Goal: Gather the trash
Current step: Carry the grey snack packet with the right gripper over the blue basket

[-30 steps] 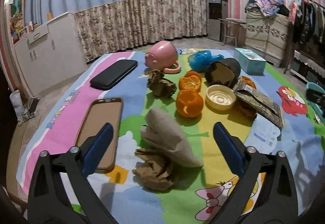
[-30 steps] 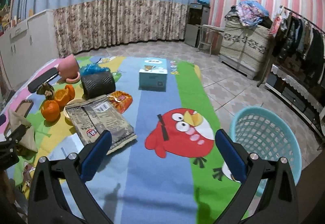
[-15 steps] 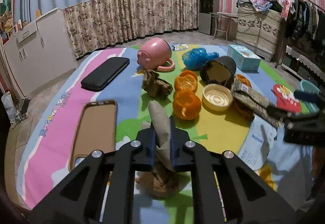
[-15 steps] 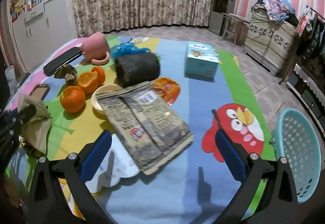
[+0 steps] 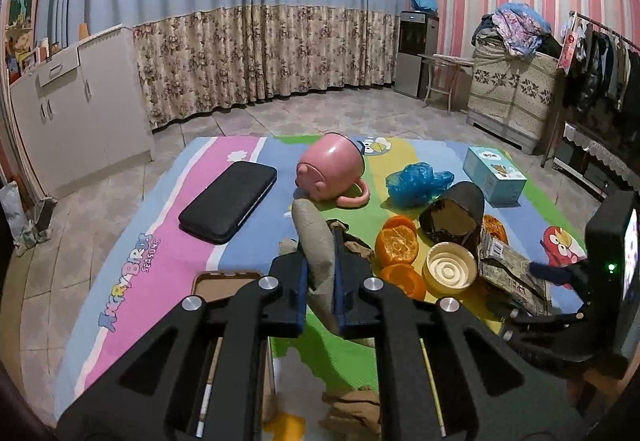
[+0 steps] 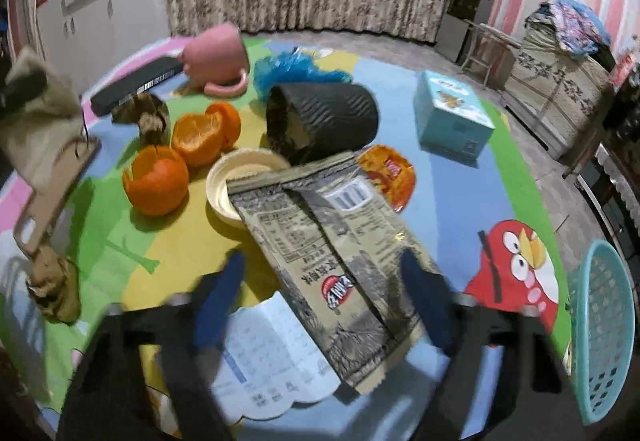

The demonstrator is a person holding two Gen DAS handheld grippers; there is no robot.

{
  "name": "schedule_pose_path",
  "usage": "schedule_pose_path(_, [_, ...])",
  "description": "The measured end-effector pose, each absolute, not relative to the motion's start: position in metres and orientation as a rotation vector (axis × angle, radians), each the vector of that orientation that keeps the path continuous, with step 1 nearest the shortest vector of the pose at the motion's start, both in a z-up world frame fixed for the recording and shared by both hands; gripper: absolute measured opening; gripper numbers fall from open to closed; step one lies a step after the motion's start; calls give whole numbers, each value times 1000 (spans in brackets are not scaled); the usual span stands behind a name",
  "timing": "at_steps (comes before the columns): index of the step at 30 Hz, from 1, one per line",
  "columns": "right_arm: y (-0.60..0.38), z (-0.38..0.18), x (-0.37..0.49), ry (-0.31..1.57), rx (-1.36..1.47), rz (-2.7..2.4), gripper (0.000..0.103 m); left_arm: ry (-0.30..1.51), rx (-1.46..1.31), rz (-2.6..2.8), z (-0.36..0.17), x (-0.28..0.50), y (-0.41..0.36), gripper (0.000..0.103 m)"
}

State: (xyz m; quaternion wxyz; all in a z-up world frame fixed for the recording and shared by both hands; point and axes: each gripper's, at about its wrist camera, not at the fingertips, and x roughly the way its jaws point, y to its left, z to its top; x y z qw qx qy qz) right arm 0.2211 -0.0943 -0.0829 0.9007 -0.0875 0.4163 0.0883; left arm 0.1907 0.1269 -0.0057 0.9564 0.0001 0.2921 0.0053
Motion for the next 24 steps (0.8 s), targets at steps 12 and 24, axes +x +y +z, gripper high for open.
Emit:
schedule_pose_path(12, [-162,-64,234,848,-42,128,30,589,-17,10,-6,198,126,9])
schedule_pose_path(24, [-205,-26,211,712,20,162,3,549,7,6,16,190,100,9])
